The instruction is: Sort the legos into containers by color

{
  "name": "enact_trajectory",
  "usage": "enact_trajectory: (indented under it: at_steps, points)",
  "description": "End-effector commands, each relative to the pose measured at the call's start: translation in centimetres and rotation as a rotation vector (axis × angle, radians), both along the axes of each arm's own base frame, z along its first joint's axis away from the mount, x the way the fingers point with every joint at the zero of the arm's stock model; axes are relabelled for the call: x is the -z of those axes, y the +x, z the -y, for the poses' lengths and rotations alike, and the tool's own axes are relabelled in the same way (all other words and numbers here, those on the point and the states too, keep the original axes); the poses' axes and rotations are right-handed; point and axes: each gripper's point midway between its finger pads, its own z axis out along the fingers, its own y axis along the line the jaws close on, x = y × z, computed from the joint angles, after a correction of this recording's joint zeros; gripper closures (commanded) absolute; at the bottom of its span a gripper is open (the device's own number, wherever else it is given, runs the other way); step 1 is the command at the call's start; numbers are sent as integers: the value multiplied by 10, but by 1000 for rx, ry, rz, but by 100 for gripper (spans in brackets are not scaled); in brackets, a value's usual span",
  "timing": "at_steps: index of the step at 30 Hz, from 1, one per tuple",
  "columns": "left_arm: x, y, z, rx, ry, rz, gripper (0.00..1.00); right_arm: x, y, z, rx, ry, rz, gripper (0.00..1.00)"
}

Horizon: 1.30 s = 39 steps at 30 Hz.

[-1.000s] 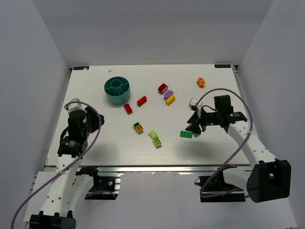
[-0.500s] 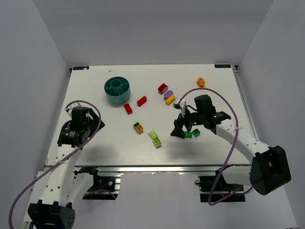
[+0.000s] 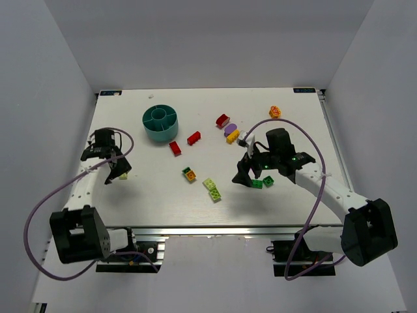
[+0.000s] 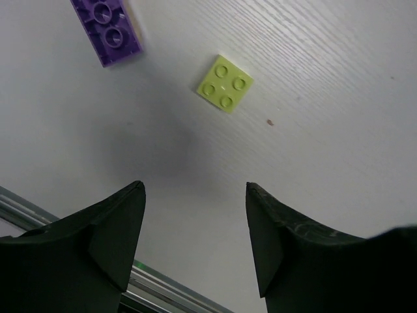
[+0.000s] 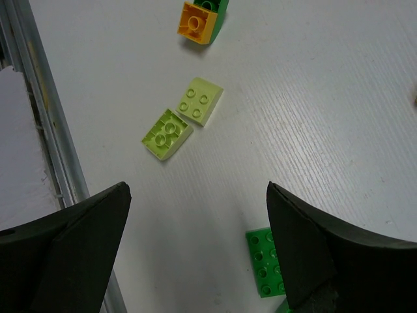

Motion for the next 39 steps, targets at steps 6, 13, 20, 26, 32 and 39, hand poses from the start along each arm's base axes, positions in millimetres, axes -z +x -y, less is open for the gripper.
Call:
enact_trajectory:
  at_steps: [6, 13, 20, 26, 32, 39]
  points:
    - [11, 43, -18, 153, 0, -30, 25, -3, 7, -3, -14, 2, 51, 11]
    - [39, 56, -15, 255, -32, -64, 32, -1, 8, -1, -10, -14, 48, 10]
    - [61, 59, -13, 314, -45, -103, 39, 1, 7, 1, -11, -24, 44, 11]
    - [71, 57, -16, 317, -35, -127, 40, 2, 8, -1, -16, -27, 35, 11]
    - [75, 60, -19, 315, -29, -134, 40, 2, 9, -1, -15, -29, 34, 11]
    - [79, 63, -20, 310, -29, -134, 47, 4, 7, 1, -14, -35, 29, 11]
